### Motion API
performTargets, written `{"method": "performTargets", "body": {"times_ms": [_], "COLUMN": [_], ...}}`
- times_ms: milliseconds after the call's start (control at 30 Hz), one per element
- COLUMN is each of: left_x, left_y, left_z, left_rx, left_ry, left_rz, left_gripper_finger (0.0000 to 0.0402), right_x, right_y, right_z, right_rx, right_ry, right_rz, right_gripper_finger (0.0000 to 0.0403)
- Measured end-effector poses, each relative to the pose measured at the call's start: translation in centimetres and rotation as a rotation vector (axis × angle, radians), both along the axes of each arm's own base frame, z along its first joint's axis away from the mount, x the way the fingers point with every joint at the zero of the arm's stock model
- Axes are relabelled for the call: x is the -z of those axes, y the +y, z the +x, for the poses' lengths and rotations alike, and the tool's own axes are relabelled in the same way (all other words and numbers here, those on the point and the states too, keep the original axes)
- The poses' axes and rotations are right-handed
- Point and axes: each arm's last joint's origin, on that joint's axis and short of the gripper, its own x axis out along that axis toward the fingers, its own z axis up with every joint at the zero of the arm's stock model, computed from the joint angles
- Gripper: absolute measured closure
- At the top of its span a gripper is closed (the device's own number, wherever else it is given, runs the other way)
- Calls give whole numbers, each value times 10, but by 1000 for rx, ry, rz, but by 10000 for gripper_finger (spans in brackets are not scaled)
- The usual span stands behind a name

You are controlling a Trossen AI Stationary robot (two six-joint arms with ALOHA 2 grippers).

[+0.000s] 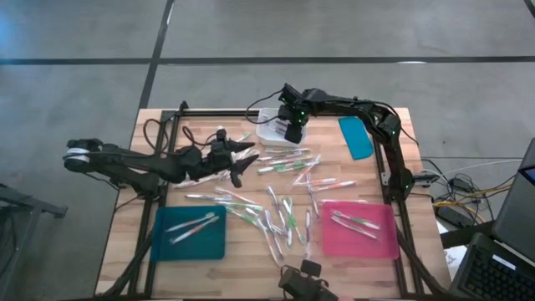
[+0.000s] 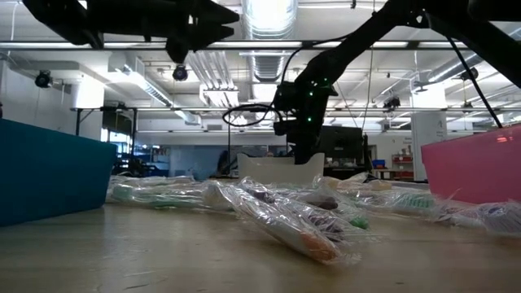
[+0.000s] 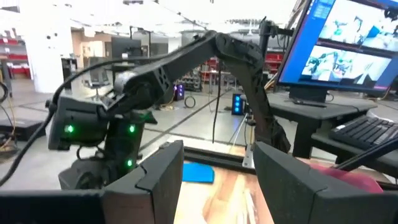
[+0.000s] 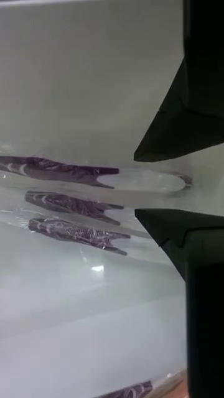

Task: Pick & Place Toothbrushes
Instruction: Put the green toothbrush into the pink bin

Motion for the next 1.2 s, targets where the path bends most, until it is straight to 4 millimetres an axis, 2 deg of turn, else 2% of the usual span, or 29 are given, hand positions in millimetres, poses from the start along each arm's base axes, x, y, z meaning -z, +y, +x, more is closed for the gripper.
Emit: {"method": "performTargets", "body": {"times_ms": [167,367,600,800,1000,1200], "left_x": [-9,-10,-5,7,13,13], "left_y": [0,-1,-2,-2,-2,-2], "left_z": [-6,-8,-7,-6,-6,-6], "left_rx": [1,8,53,71,76,85], "left_ry": [-53,-59,-47,41,116,120], "left_rz": [-3,-22,-132,-251,-249,-239], "left_gripper_finger": [202,202,202,202,202,202], "right_x": [-1,-5,-43,-85,-124,-145], "right_y": [-1,3,18,36,61,91], "right_z": [1,0,-5,-10,-17,-28], "right_rx": [-11,46,78,62,33,13], "right_ry": [-14,-4,-29,-138,-245,-233], "right_rz": [-15,17,34,12,6,49], "right_gripper_finger": [311,364,392,394,394,394]}}
